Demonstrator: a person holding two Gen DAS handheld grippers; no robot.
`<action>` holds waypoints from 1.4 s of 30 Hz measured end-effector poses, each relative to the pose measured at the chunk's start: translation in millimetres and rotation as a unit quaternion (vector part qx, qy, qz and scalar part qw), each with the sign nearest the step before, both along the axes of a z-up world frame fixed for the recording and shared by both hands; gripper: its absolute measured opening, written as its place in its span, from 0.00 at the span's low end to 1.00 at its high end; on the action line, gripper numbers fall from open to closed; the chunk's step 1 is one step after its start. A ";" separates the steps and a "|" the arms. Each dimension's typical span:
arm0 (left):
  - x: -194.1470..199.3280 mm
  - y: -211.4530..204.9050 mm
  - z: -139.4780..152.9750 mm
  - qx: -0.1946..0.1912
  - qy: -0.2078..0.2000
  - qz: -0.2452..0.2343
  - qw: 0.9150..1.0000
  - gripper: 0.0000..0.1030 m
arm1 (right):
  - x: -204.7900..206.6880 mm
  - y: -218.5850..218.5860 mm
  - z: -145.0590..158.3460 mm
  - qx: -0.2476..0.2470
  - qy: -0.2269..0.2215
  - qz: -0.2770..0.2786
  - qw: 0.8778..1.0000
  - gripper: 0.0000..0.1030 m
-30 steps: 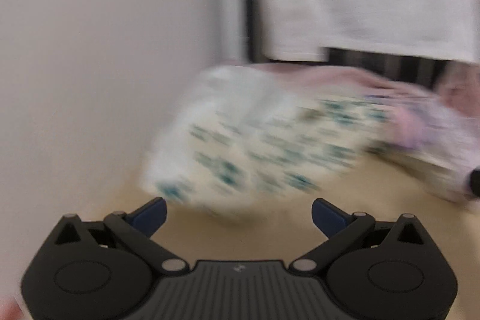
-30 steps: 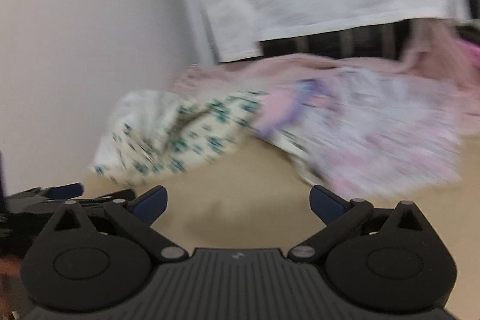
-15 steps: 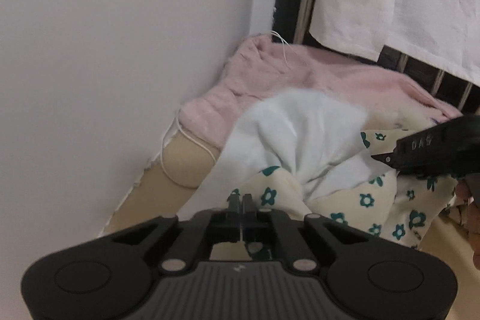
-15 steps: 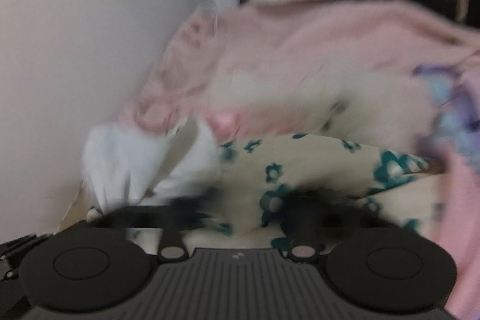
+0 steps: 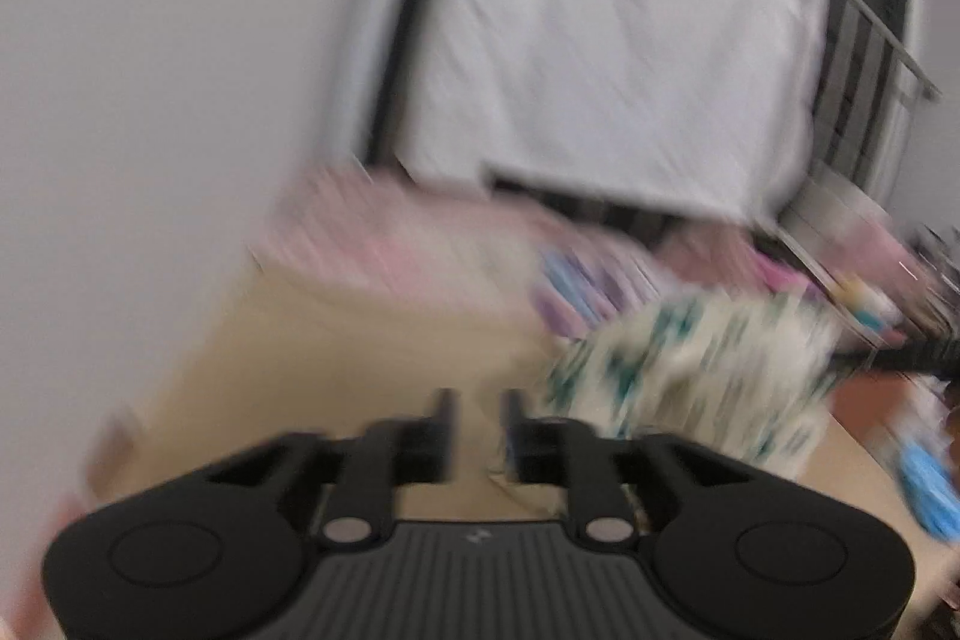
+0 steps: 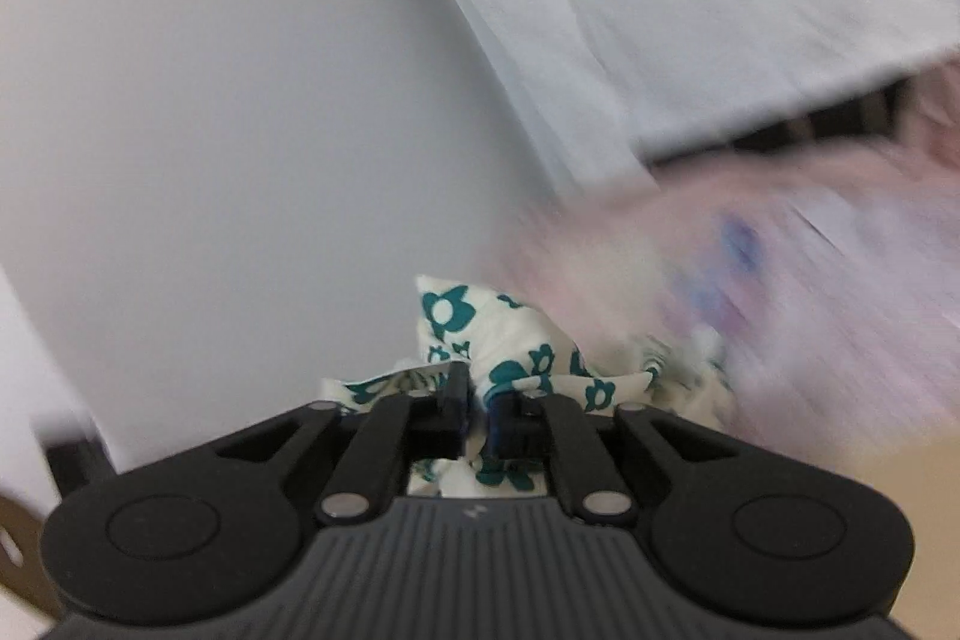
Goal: Fold clothes
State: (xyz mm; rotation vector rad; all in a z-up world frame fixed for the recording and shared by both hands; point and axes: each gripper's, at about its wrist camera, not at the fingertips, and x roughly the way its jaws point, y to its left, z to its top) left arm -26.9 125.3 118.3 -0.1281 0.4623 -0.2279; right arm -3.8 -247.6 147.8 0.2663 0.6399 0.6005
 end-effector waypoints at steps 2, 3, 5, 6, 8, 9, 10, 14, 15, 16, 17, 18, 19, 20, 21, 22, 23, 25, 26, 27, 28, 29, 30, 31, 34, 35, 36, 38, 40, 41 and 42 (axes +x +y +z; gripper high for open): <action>-12.2 -17.6 -11.2 0.011 0.017 -0.031 0.999 0.47 | -37.2 -19.5 -40.1 -0.073 0.060 -0.032 0.995 0.60; -18.3 -26.5 -16.7 0.017 0.026 -0.046 0.998 0.48 | -53.5 -32.0 -55.6 -0.078 0.080 -0.054 0.992 0.60; -30.6 -44.1 -27.9 0.028 0.043 -0.077 0.996 0.60 | -84.7 -59.1 -72.4 -0.048 0.099 -0.099 0.989 0.61; -30.4 -50.9 -32.6 0.034 0.046 -0.087 0.995 0.65 | -101.6 -72.3 -73.4 -0.025 0.099 -0.121 0.987 0.63; -10.8 -58.7 -39.3 0.047 0.038 -0.095 0.994 0.76 | -126.7 -85.9 -74.0 0.019 0.083 -0.142 0.986 0.72; 0.3 -60.5 -40.5 0.056 0.041 -0.096 0.993 0.76 | -132.1 -85.6 -73.8 0.034 0.072 -0.145 0.986 0.76; 13.5 -59.4 -38.2 0.069 0.055 -0.092 0.992 0.72 | -133.1 -82.4 -73.3 0.043 0.059 -0.140 0.987 0.83; 52.6 -13.2 11.5 0.049 0.079 -0.069 0.993 0.52 | -111.2 -54.4 -73.2 0.028 0.008 -0.139 0.990 0.85; 56.7 4.9 29.1 0.034 0.078 -0.061 0.994 0.58 | -99.2 -45.0 -77.2 0.002 0.002 -0.143 0.990 0.84; 53.4 21.7 43.4 0.030 0.072 -0.053 0.996 0.69 | -86.9 -37.2 -81.9 -0.024 -0.005 -0.148 0.989 0.75; 46.7 37.2 55.8 0.035 0.063 -0.044 0.996 0.74 | -74.4 -30.9 -87.2 -0.050 -0.012 -0.153 0.987 0.56; 40.8 50.3 64.5 0.042 0.054 -0.034 0.997 0.75 | -61.8 -24.6 -92.5 -0.076 -0.019 -0.158 0.984 0.44; 34.2 60.4 64.3 0.057 0.047 -0.023 0.997 0.78 | -49.3 -18.3 -97.9 -0.102 -0.025 -0.162 0.981 0.28; 27.0 66.7 55.7 0.067 0.051 -0.013 0.996 0.81 | -39.4 -17.0 -100.0 -0.125 -0.034 -0.182 0.975 0.27; 23.6 66.2 41.1 0.067 0.063 -0.011 0.996 0.81 | -34.0 -20.2 -98.7 -0.138 -0.042 -0.211 0.967 0.27; 20.3 65.7 26.6 0.066 0.075 -0.009 0.995 0.81 | -33.2 -23.3 -95.0 -0.138 -0.048 -0.232 0.962 0.27; 16.9 65.2 12.1 0.066 0.088 -0.007 0.994 0.79 | -35.3 -26.5 -88.9 -0.135 -0.054 -0.248 0.958 0.31; 10.2 64.3 -16.9 0.065 0.113 -0.003 0.991 0.76 | -43.1 -29.3 -76.8 -0.128 -0.075 -0.268 0.952 0.35; 11.4 61.1 -30.7 0.060 0.123 -0.004 0.991 0.68 | -52.1 -25.1 -70.5 -0.121 -0.097 -0.258 0.954 0.44; 19.5 54.1 -43.2 0.047 0.130 -0.010 0.990 0.63 | -58.3 -20.2 -66.5 -0.116 -0.111 -0.246 0.956 0.49; 28.4 46.2 -54.5 0.037 0.135 -0.012 0.990 0.56 | -61.7 -14.4 -64.8 -0.113 -0.117 -0.232 0.959 0.53; 38.3 37.2 -63.9 0.030 0.138 -0.008 0.990 0.53 | -65.3 -10.1 -64.2 -0.110 -0.119 -0.221 0.962 0.53; 45.4 29.0 -71.1 0.036 0.136 0.007 0.990 0.53 | -69.1 -7.3 -64.6 -0.106 -0.116 -0.214 0.964 0.53; 48.2 21.8 -74.8 0.060 0.128 0.035 0.989 0.53 | -72.9 -4.5 -65.1 -0.103 -0.112 -0.207 0.966 0.53; 53.8 3.0 -84.3 0.136 0.097 0.112 0.979 0.56 | -87.4 -1.3 -66.2 -0.089 -0.104 -0.198 0.971 0.53; 50.4 2.7 -84.5 0.164 0.080 0.118 0.976 0.66 | -92.2 -3.1 -66.3 -0.083 -0.103 -0.199 0.971 0.53; 49.9 4.3 -85.9 0.181 0.079 0.113 0.974 0.73 | -97.0 -6.0 -65.8 -0.079 -0.103 -0.200 0.971 0.53; 52.9 11.7 -91.1 0.193 0.098 0.093 0.972 0.78 | -103.0 -11.8 -63.6 -0.071 -0.106 -0.199 0.972 0.55; 56.4 18.7 -97.5 0.192 0.113 0.086 0.971 0.70 | -103.6 -17.0 -62.6 -0.056 -0.107 -0.202 0.972 0.55; 57.8 21.4 -99.8 0.190 0.106 0.087 0.972 0.55 | -103.0 -19.8 -62.5 -0.048 -0.108 -0.205 0.972 0.56; 57.4 23.5 -101.4 0.190 0.103 0.086 0.973 0.46 | -102.5 -22.5 -62.3 -0.039 -0.109 -0.208 0.971 0.56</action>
